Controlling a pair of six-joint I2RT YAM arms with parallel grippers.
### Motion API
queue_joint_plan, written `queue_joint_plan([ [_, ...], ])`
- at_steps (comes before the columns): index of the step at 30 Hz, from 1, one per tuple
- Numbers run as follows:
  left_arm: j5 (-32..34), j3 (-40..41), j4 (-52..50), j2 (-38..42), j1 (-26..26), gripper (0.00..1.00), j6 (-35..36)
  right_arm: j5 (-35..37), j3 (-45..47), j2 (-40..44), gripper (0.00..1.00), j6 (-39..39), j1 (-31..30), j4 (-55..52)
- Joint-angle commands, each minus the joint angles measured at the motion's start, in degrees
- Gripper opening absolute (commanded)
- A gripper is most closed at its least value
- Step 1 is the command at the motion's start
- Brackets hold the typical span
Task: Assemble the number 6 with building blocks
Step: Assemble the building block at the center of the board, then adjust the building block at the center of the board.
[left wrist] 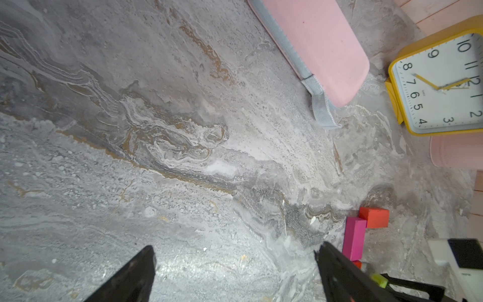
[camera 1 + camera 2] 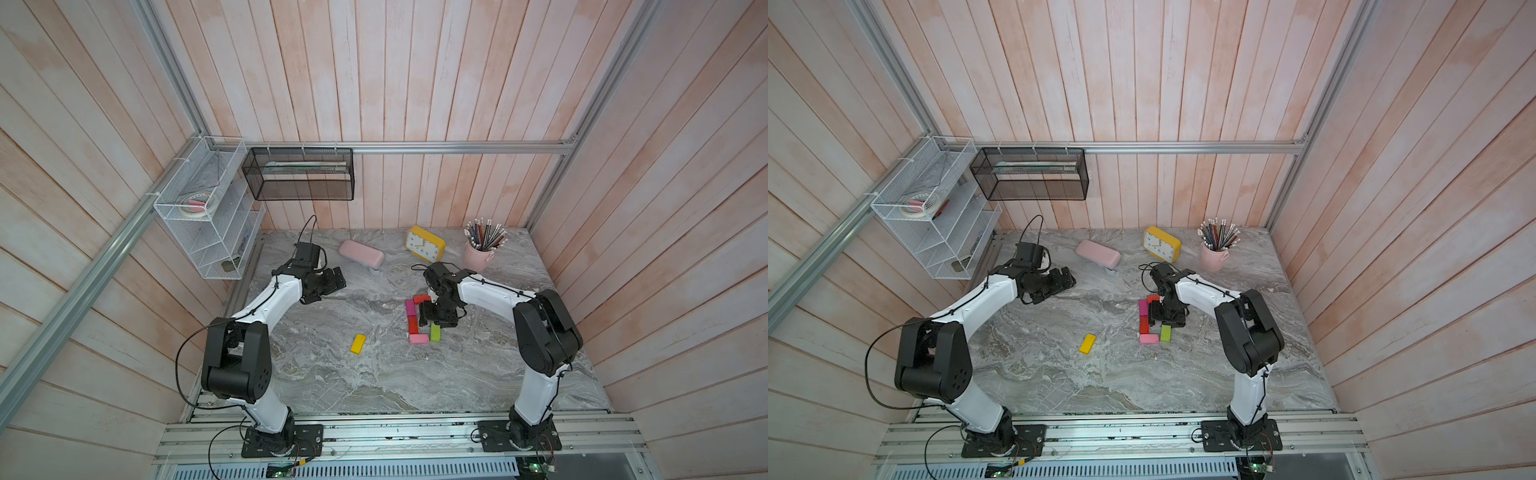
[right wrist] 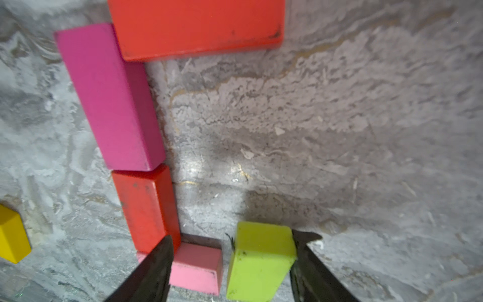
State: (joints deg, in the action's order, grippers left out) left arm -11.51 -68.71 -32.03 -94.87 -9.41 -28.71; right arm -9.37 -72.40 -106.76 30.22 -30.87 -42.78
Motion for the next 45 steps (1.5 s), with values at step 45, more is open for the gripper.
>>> queue_joint_plan([
  [45,-2.46,8.14,0.98,5.26,-5.74,0.98,-2.68,-8.40,8.44,8.18,0.83,6.52,4.48,7.46],
])
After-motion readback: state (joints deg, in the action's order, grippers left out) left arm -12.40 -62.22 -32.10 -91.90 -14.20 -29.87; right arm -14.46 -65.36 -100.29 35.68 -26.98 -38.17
